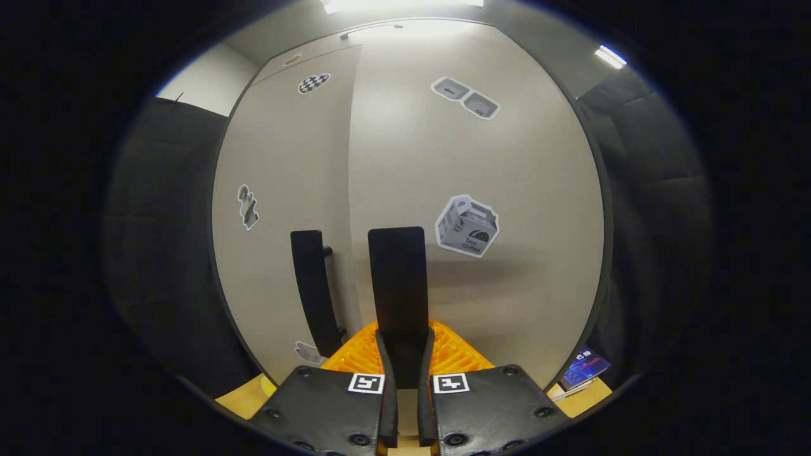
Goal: Open the right door of the double-door shoe cabinet with the right hand, and open the left door with the left hand.
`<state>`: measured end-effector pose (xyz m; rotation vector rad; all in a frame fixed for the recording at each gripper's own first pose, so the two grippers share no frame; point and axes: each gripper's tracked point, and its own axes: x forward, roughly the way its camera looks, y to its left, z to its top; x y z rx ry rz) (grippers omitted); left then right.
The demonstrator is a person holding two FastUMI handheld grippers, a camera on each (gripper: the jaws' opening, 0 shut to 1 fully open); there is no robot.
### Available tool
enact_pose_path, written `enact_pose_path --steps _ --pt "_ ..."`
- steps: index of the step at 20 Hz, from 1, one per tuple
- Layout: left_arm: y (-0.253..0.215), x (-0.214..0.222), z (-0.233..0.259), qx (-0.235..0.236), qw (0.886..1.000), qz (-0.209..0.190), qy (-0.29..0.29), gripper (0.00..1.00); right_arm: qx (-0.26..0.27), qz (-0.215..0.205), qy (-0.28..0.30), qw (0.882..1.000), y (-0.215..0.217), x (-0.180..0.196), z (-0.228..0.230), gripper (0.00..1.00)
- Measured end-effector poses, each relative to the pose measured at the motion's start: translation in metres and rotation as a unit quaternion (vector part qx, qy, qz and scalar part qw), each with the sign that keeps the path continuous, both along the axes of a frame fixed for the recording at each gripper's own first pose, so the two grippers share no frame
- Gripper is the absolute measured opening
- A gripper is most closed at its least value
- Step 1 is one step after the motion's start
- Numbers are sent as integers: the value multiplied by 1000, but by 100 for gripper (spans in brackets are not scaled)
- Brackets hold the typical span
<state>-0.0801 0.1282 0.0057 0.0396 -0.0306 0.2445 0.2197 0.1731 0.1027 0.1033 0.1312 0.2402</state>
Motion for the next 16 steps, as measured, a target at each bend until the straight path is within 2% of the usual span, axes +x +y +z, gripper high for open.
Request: enact_pose_path --steps 10,16 --pt "-65 30 6 -5 997 -81 -6 94 -5 42 10 999 -13 -27 0 14" --pt "-106 40 14 -4 992 -128 -14 94 -3 51 8 999 -23 -34 3 14"
